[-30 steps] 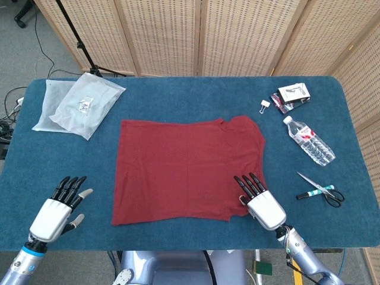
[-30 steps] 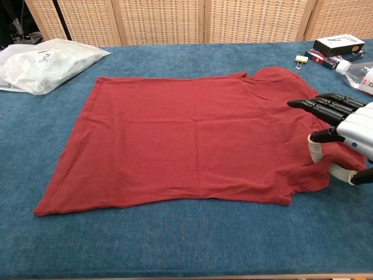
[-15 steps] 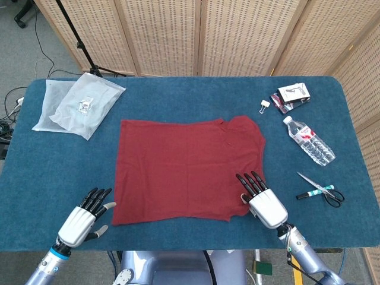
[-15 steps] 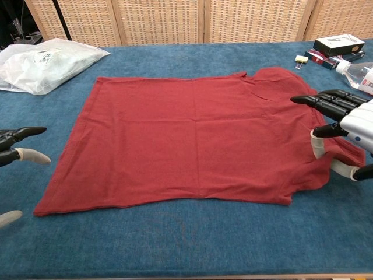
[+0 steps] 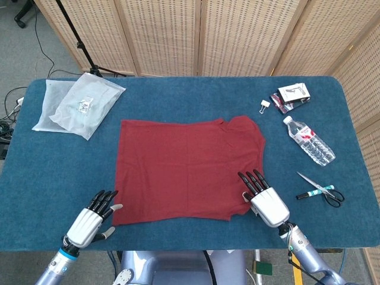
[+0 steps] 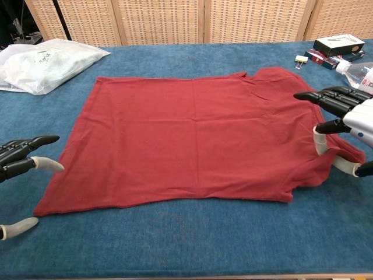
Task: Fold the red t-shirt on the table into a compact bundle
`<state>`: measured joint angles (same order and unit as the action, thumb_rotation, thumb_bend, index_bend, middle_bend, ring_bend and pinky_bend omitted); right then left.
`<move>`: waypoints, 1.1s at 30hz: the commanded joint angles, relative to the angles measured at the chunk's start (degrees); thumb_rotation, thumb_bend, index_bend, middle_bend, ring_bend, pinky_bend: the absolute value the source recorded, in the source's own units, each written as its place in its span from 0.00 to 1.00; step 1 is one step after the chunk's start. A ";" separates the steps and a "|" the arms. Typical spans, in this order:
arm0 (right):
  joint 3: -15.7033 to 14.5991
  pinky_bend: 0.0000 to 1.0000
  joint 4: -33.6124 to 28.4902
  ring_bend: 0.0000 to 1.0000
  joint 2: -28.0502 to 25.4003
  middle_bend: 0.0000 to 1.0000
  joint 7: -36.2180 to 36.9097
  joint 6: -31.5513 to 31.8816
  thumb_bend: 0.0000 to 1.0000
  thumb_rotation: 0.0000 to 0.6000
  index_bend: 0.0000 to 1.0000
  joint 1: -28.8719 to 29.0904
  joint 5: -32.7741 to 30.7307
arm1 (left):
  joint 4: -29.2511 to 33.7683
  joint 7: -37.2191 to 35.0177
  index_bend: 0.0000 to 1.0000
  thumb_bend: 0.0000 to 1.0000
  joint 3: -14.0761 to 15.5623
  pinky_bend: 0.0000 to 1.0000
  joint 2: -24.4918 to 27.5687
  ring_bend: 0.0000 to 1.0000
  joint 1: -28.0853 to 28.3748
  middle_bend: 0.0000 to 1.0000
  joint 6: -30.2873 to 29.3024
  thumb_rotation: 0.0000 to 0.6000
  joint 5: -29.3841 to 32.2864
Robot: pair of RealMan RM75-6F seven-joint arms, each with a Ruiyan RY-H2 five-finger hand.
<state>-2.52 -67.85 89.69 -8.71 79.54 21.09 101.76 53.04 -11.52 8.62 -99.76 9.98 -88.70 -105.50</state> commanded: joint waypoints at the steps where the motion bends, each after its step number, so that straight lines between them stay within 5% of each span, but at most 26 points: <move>1: -0.02 0.00 -0.02 0.00 -0.01 0.00 0.09 0.03 0.52 1.00 0.63 0.04 -0.04 | -0.14 0.03 0.27 0.24 -0.13 0.00 -0.27 0.00 0.19 0.00 0.23 1.00 0.38; 16: -0.17 0.00 -0.07 0.00 -0.08 0.00 -0.06 0.18 0.52 1.00 0.63 0.13 -0.31 | 0.24 0.54 0.28 0.24 -1.24 0.00 -1.63 0.00 1.31 0.00 0.99 1.00 2.61; 33: -0.22 0.00 -0.34 0.00 -0.29 0.00 -0.11 0.48 0.52 1.00 0.63 0.21 -0.41 | 2.74 1.60 0.44 0.26 -0.91 0.00 -1.18 0.00 1.94 0.00 2.05 1.00 3.69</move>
<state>-2.74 -68.19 89.41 -8.82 80.02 21.30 101.35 55.78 -10.01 7.74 -100.89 11.88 -86.68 -101.85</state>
